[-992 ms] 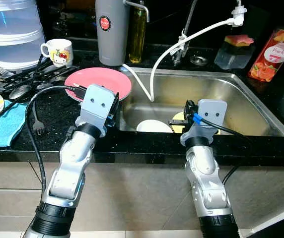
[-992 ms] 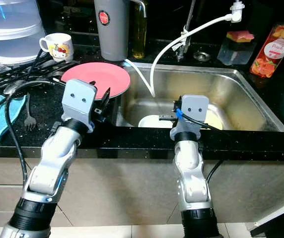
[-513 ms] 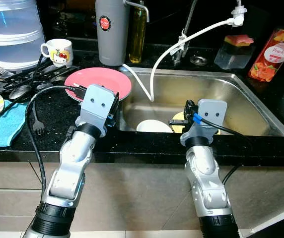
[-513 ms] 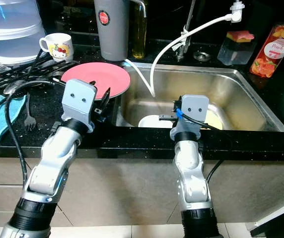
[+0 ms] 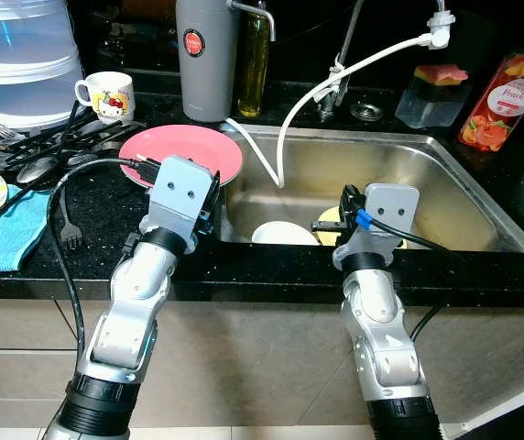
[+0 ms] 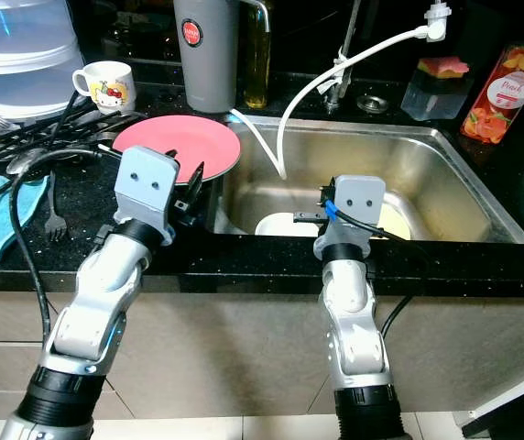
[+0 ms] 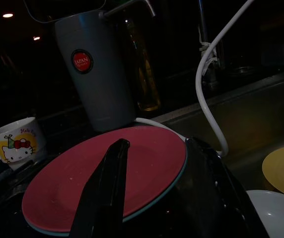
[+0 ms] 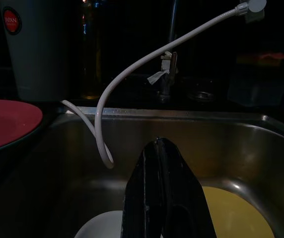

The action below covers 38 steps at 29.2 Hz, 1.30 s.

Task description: Kitchen organization

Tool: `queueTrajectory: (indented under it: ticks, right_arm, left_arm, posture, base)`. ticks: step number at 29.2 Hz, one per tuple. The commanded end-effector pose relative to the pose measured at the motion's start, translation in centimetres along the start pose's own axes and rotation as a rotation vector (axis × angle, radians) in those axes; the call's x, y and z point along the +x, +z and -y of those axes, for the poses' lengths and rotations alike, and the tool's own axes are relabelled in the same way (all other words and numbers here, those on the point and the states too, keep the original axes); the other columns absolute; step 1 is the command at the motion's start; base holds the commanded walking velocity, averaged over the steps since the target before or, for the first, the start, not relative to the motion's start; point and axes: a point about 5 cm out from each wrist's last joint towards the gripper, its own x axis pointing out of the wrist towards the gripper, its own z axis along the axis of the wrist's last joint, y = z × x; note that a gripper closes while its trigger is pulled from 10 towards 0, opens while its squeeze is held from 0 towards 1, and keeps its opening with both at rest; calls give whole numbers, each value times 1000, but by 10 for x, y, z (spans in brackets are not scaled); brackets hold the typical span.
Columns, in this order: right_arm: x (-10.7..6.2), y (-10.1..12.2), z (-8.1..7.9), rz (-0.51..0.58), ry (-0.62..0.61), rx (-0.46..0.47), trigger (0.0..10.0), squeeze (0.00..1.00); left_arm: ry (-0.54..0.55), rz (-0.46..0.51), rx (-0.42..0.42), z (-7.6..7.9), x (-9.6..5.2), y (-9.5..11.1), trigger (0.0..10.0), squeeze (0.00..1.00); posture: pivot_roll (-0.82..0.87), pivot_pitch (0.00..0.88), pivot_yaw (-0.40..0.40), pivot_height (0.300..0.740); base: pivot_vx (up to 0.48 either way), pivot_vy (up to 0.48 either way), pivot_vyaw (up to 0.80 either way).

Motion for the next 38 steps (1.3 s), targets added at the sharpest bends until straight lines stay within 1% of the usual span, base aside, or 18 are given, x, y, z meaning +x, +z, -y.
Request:
queueTrajectory:
  ticks: [1,21,38]
  right_arm:
    - [-1,-3,2,-14,-10,1,10000,0]
    - [-2,-3,1,-18,-10,2,10000,0]
    - [0,-3,0,-11,-3,3,10000,0]
  left_arm:
    - [-15,-8,-2,4,0,-1,10000,0]
    - [-16,-13,-3,4,-1,-2,10000,0]
    - [-20,-5,0,5,0,-2,10000,0]
  posture:
    - [215,9,-70,740]
    - [214,18,-69,740]
    - [218,0,-69,740]
  base:
    - [0,0,0]
    - [0,0,0]
    - [0,0,0]
